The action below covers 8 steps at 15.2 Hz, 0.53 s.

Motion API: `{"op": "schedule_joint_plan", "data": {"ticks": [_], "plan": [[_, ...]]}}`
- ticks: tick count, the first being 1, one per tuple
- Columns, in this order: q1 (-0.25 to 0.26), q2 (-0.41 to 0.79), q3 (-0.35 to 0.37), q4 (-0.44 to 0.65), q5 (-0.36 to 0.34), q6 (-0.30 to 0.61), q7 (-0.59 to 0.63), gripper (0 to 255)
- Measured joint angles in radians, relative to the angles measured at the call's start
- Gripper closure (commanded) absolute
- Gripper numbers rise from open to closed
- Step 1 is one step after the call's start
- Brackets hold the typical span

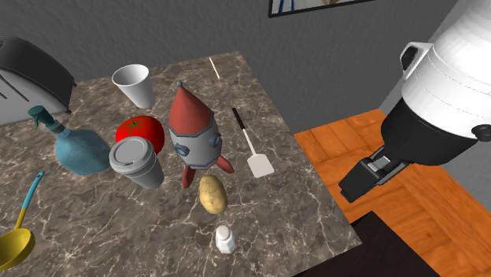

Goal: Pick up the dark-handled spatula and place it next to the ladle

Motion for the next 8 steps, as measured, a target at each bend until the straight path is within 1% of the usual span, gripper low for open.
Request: {"op": "schedule_joint_plan", "data": {"ticks": [1, 3, 8], "plan": [[0.000, 0.000, 0.000, 0.000, 0.000, 0.000, 0.000, 0], [0.001, 0.039, 0.004, 0.005, 0.003, 0.036, 0.010, 0], [0.003, 0.200, 0.021, 0.037, 0.012, 0.182, 0.049, 0]]}}
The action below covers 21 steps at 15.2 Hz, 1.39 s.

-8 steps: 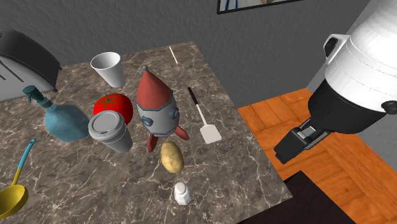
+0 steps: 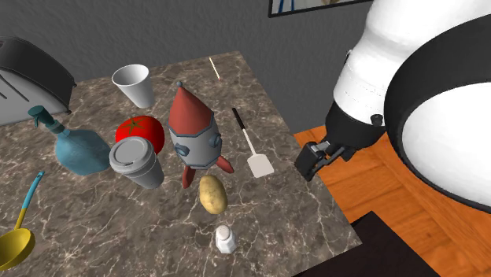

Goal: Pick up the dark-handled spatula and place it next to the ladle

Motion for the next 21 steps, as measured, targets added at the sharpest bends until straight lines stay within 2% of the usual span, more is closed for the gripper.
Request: {"op": "schedule_joint_plan", "data": {"ticks": [5, 11, 21], "plan": [[0.000, 0.181, 0.013, 0.062, 0.003, 0.136, 0.039, 0], [-0.003, 0.416, 0.019, 0.199, -0.001, 0.253, 0.081, 0], [-0.002, 0.788, 0.019, 0.497, -0.016, 0.358, 0.152, 0]]}}
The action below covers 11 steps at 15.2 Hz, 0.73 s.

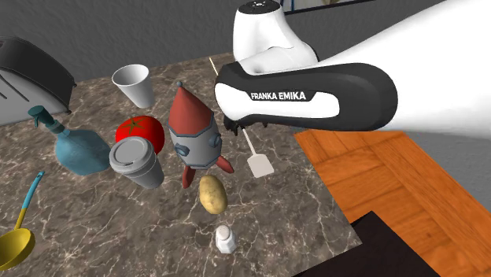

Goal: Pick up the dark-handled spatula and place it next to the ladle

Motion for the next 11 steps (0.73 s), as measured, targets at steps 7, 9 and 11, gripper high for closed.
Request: {"op": "schedule_joint_plan", "data": {"ticks": [7, 9, 11], "plan": [[0.001, 0.073, 0.000, 0.011, -0.001, 0.065, 0.008, 0], [0.003, 0.086, 0.000, 0.010, -0.002, 0.079, 0.011, 0], [0.002, 0.089, 0.000, 0.010, -0.002, 0.082, 0.010, 0]]}}
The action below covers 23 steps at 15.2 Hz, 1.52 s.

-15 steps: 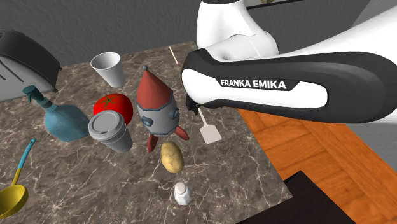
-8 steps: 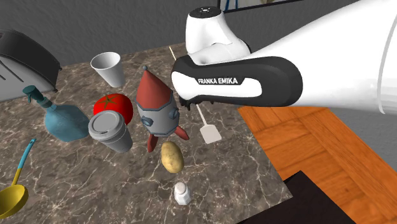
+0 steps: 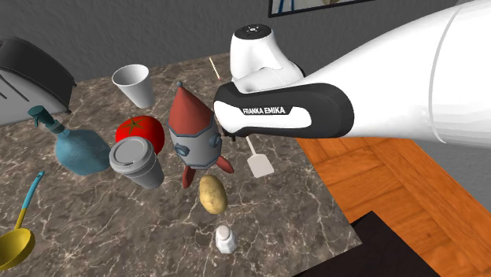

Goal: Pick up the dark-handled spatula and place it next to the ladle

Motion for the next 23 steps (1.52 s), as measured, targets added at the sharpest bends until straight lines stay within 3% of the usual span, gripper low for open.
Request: {"op": "schedule_joint_plan", "data": {"ticks": [3, 4, 15, 23], "plan": [[0.000, 0.001, 0.000, 0.000, 0.000, 0.001, 0.000, 0], [0.000, 0.001, 0.000, 0.000, 0.000, 0.001, 0.000, 255], [0.000, -0.003, 0.000, 0.001, 0.000, -0.004, 0.000, 255], [0.001, -0.048, 0.001, 0.046, 0.000, -0.093, 0.001, 255]]}}
